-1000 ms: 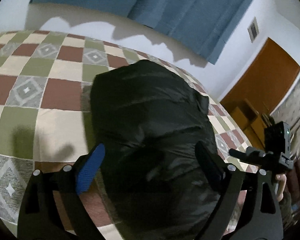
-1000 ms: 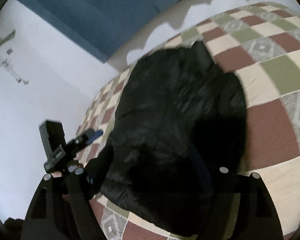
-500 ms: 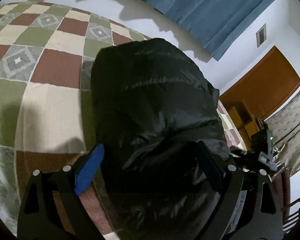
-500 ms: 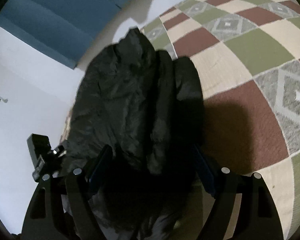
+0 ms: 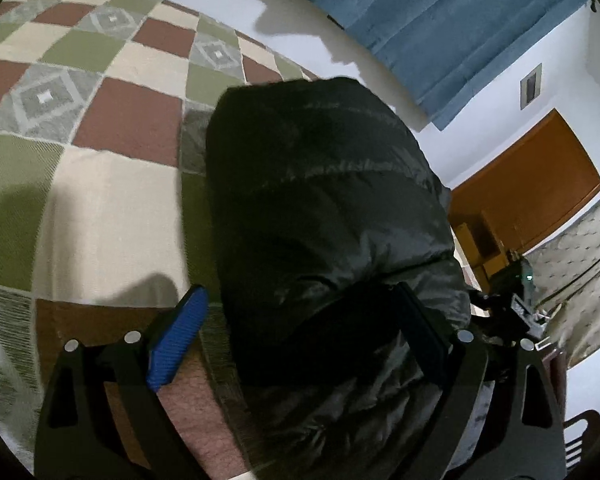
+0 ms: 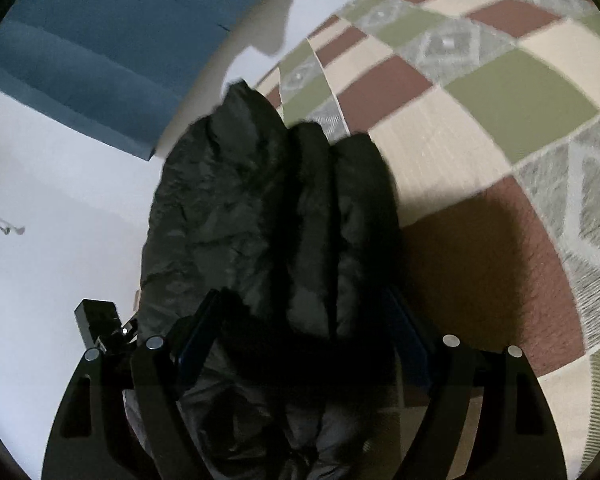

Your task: Fold small clothes

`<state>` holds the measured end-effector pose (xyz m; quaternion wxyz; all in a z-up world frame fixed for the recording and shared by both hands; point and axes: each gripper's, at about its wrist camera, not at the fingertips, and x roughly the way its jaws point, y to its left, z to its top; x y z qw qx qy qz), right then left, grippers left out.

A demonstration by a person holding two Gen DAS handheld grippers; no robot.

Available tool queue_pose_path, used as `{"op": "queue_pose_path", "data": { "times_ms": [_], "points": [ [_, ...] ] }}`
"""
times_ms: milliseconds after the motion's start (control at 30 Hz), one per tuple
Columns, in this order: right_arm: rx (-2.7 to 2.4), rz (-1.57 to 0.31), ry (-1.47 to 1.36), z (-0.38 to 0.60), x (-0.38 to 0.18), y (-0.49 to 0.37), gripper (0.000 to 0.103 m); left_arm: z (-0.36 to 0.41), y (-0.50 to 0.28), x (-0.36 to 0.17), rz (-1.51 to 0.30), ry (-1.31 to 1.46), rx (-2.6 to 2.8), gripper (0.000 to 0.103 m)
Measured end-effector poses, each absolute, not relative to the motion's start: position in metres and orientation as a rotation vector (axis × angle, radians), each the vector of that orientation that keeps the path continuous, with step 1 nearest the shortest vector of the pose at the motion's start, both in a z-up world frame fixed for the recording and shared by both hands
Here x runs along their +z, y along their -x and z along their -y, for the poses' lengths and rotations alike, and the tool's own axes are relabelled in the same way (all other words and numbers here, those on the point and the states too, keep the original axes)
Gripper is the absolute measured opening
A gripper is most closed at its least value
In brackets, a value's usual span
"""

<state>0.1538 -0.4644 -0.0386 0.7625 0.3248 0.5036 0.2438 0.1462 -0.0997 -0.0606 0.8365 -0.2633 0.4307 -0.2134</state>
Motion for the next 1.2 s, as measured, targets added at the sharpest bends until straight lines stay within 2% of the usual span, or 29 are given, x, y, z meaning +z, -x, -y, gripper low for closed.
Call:
{"op": "queue_pose_path", "data": {
  "times_ms": [67, 200, 733, 1200],
  "points": [
    [0.551, -1.116, -0.724, 0.462, -0.046, -0.154, 0.084, 0.107, -0.149, -0.063, -0.92, 0.561, -0.483, 0.096],
    [0.582, -1.111, -0.72, 0.46, -0.048, -0.151, 0.084, 0.114, -0.158, -0.066, -0.931, 0.573, -0.485, 0.1],
    [0.537, -1.112, -0.583, 0.459, -0.035, -0.151, 0.084, 0.121, -0.152, -0.052, -0.888, 0.462, -0.446, 0.1],
    [0.633, -1.126, -0.687, 0.449, -0.053, -0.157, 0.086, 0.127, -0.15, -0.049, -0.866, 0.4, -0.434, 0.1]
  ]
}}
